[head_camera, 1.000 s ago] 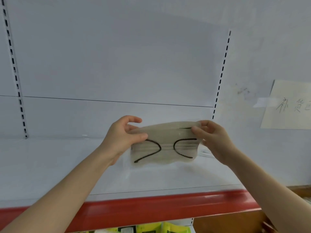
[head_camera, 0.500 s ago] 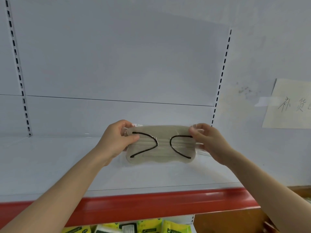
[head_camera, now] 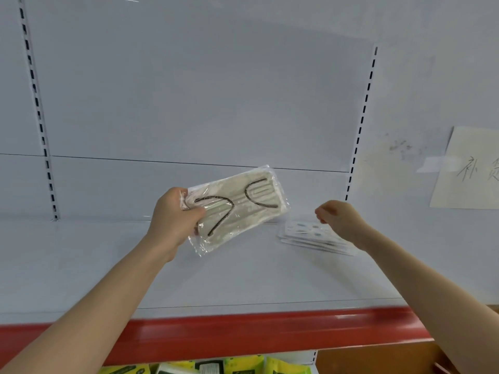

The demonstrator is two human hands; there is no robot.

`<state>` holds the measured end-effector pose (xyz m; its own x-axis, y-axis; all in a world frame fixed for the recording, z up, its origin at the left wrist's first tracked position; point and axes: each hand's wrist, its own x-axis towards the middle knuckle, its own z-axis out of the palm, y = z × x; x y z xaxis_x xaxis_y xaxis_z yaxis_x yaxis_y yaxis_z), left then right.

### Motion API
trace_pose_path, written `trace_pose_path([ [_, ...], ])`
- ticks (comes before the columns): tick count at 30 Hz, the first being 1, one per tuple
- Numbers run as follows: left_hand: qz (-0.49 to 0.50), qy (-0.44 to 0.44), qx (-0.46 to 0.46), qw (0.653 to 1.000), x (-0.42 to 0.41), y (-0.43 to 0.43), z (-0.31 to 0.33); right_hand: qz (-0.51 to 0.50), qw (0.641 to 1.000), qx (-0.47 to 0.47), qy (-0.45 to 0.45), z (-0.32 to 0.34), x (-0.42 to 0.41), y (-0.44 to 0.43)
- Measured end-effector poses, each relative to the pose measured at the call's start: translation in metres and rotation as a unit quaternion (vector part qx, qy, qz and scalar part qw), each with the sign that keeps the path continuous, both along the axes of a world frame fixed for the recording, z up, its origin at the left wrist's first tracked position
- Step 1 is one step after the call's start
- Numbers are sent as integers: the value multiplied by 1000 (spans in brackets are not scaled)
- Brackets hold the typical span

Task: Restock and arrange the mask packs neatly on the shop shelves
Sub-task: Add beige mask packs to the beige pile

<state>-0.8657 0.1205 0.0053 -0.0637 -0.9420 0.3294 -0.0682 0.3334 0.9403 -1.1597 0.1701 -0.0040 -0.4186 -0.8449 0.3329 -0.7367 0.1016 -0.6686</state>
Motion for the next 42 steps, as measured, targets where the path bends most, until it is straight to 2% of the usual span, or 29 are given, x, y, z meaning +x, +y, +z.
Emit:
trace_pose_path([
  [2,2,23,17,1000,-2,0,1,-16,991,92,99,-6,-13,-8],
  [5,5,37,31,999,-7,-1,0,-10,966,203,163,-15,-24,-14],
  [7,10,42,29,999,-8,-3,0,13,952,241,190,-19,-24,-13],
  [11,19,55,39,998,-5,-9,-2,53,937,260,227,-12,-19,-7],
  [16,18,62,37,997,-4,-11,-4,66,948,248,188,4,-19,-7],
  [21,34,57,27,997,-3,-13,-7,76,927,299,213,-6,-14,-13],
  [28,39,37,0,999,-5,-17,-11,97,925,329,161,8,-11,2],
  [34,62,26,-45,997,-7,-16,-13,116,885,404,203,15,2,12],
  [42,60,-31,-62,996,-4,-20,-17,90,903,371,197,20,21,25],
])
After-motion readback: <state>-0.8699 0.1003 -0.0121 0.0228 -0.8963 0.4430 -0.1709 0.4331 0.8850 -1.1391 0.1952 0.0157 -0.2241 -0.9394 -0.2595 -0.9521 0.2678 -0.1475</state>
